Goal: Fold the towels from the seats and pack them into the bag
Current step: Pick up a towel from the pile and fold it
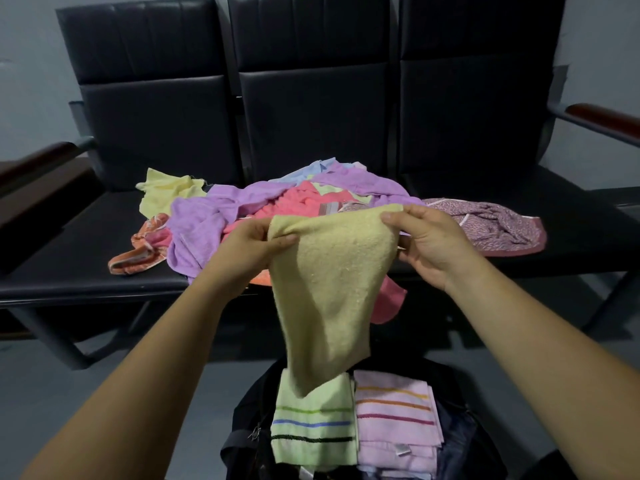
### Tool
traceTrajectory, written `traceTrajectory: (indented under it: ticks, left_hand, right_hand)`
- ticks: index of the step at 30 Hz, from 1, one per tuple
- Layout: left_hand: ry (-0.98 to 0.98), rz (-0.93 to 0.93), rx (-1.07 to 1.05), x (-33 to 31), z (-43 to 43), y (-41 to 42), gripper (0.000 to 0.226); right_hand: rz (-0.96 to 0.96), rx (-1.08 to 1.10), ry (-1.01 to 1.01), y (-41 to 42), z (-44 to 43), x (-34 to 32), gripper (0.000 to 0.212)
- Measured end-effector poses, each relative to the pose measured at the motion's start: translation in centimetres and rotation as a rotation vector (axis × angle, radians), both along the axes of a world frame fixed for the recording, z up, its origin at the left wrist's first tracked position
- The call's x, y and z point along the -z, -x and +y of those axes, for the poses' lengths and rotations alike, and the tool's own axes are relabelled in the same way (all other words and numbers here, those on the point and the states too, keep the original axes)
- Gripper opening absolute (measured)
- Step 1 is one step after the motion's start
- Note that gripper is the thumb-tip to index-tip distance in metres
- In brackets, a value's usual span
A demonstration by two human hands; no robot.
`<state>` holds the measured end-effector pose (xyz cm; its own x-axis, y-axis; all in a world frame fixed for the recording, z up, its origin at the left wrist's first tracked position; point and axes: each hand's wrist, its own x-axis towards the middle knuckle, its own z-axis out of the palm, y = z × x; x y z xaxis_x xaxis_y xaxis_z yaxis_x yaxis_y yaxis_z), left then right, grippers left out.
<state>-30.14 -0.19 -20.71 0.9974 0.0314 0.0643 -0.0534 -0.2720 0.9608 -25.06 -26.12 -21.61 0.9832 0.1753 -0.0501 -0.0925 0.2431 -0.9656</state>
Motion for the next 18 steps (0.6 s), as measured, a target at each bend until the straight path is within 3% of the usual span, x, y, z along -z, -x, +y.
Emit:
traceTrajectory:
  ticks: [3, 6, 8, 10, 14, 18]
  left_hand:
    - [0.110, 0.033, -0.057, -0.1, -0.3, 0.3, 0.009]
    - [0.432, 0.081, -0.060, -0.6, -1.1, 0.0, 0.013]
    - [0.528, 0.056, -0.002, -0.8, -1.4, -0.2, 0.018]
    - [0.464, 0.003, 0.048, -0.9, -1.3, -0.1, 0.014]
    - [0.114, -0.143, -0.068, -0.8, -0.8, 0.0, 0.011]
    - [0.186, -0.191, -0.109, -1.0, -0.8, 0.4, 0.012]
  right_hand:
    - [0.028, 0.029, -0.119, 0.0, 0.4, -0.4, 0.009]
    - [0.098, -0.121, -0.401, 0.2, 0.1, -1.3, 0.031]
    - [0.058, -0.196, -0.323, 0.3, -0.1, -1.5, 0.043]
    - [0.006, -0.141, -0.161, 0.3, -0.4, -1.4, 0.042]
    - [-0.059, 0.025, 0.017, 0.1, -1.0, -1.4, 0.006]
    - [-0.057, 0.074, -0.040, 0.2, -0.4, -1.4, 0.005]
